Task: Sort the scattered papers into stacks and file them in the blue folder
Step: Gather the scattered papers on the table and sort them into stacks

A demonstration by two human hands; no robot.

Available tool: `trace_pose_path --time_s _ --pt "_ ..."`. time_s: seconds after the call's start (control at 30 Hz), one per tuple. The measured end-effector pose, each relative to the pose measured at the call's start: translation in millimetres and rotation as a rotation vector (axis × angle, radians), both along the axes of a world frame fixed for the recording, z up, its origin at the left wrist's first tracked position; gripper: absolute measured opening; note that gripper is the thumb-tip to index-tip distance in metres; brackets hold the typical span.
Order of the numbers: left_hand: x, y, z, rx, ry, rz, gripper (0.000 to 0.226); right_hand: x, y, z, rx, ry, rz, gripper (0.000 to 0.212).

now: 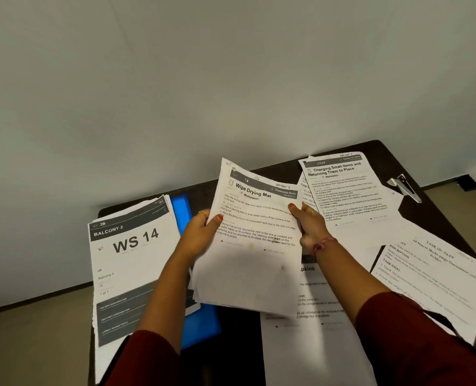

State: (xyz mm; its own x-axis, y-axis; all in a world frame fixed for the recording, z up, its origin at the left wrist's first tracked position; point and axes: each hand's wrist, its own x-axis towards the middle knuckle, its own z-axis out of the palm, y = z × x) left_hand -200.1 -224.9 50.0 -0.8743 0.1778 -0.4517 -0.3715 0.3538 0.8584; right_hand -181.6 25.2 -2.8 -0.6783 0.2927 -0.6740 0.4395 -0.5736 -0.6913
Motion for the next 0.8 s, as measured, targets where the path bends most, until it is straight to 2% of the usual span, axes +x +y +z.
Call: trace_pose_path --time_s 0.13,0.27,0.4,0.5,0.6,0.7,0.8 --pt "15 4 26 0.061 0.096 0.026 0.026 2 -2 23 -0.036 0.070 -0.015 0.042" --pt "38 9 51 0.116 0.160 0.024 0.019 9 -1 53 -0.019 0.127 0.015 0.031" --pt "62 10 71 0.294 0.136 0.079 0.013 30 0 84 0.041 0.195 0.114 0.011" --pt "76 10 80 0.414 0.099 0.154 0.019 57 1 103 0.112 0.230 0.280 0.025" --pt "92 10 85 0.496 0.078 0.226 0.023 88 5 104 -0.069 0.283 0.334 0.032" --pt "109 6 82 0.504 0.067 0.291 0.018 117 0 98 -0.210 0.286 0.414 0.039" --pt "135 -4 64 0.465 0.016 0.374 0.016 145 -9 84 -0.159 0.259 0.497 0.036"
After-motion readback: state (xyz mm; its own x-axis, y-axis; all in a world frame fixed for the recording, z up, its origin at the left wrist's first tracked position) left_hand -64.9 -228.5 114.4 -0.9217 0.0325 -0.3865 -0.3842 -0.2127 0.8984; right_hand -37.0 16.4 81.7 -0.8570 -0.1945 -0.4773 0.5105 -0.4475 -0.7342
